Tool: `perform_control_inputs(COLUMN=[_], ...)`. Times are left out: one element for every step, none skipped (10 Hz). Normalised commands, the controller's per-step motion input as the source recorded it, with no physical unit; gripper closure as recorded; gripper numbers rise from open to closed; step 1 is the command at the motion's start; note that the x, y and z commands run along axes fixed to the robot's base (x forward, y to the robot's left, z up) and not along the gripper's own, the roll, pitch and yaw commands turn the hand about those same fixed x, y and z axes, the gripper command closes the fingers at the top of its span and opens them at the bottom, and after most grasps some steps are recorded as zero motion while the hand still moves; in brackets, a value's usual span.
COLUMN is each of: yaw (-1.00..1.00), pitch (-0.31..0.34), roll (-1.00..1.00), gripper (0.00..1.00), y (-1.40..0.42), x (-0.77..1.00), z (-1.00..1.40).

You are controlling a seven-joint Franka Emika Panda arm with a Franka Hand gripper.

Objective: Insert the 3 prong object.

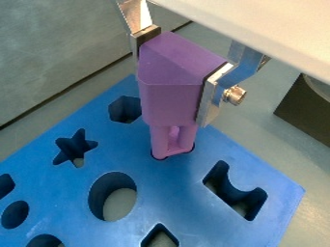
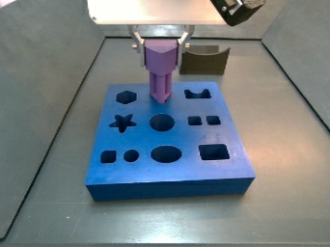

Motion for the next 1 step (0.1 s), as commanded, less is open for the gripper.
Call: perform_control_inputs(yaw=[0.0], pitch=[0.0], roll=[0.0], gripper=[1.0], y=[0.0], x=[0.0], z=[0.0])
